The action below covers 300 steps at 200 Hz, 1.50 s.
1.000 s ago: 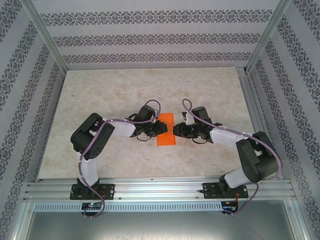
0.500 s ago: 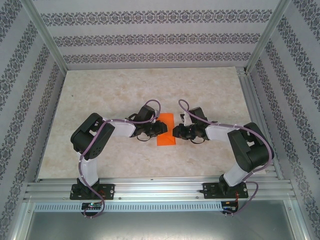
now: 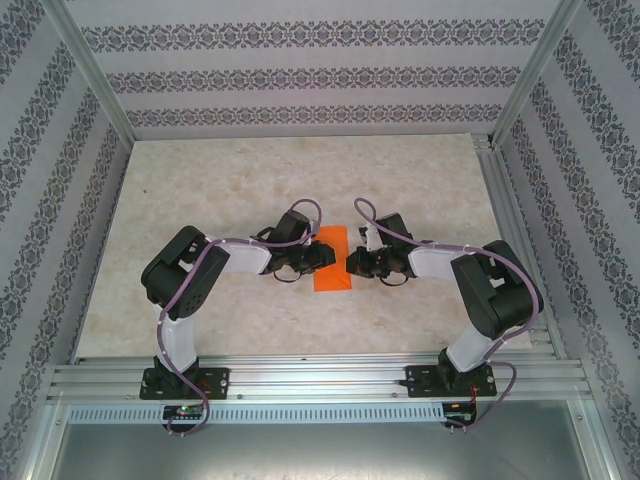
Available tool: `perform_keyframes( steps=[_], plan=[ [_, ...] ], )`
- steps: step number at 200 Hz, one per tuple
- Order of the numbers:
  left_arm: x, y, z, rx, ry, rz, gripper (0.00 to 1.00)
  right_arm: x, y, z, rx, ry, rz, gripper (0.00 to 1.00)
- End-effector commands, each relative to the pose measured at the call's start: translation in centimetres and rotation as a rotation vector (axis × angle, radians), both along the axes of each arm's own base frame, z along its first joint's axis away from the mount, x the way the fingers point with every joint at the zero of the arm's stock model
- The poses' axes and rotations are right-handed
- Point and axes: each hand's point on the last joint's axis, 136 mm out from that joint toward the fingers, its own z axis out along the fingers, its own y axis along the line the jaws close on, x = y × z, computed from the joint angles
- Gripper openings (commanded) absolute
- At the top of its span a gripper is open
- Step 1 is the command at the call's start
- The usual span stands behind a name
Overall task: Fold a paper plane with a square sheet of paper (pick it up from the middle)
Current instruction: Fold the triangle a second time at the center of the table.
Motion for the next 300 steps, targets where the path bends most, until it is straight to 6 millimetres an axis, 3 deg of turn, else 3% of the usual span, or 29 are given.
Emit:
perform_keyframes(
  steps=[1,52,97,144,251,282,300],
  plan=[
    [0.2,-1.2,2.5,-0.053,-0.071,-0.025,0.31,0.8,0.4,0.4,0.006,-0.033,0.021,0.05],
    [0.2,-1.1,4.0,-0.082,-0.106,-0.025,0.43,0.9,0.3,-0.1,-0.002,-0.025,0.018,0.06],
    [0.1,-1.4,4.5,-0.097,-0.112,-0.04,0.4,1.0,0.3,-0.3,-0.007,-0.024,0.012,0.06],
    [-0.2,-1.6,3.1,-0.094,-0.081,-0.044,0.32,1.0,0.1,-0.4,-0.01,-0.018,0.007,0.07],
    [-0.4,-1.2,0.0,-0.048,-0.025,-0.023,0.31,1.0,-0.1,-0.5,-0.019,-0.018,0.002,0.08],
    [-0.4,-0.7,-0.8,-0.021,-0.016,-0.006,0.3,1.3,-0.2,0.2,-0.02,-0.033,-0.006,0.11],
    [-0.4,-0.8,-1.0,-0.024,-0.012,-0.003,0.3,1.5,-0.4,1.1,-0.024,-0.049,-0.015,0.17]
  ],
)
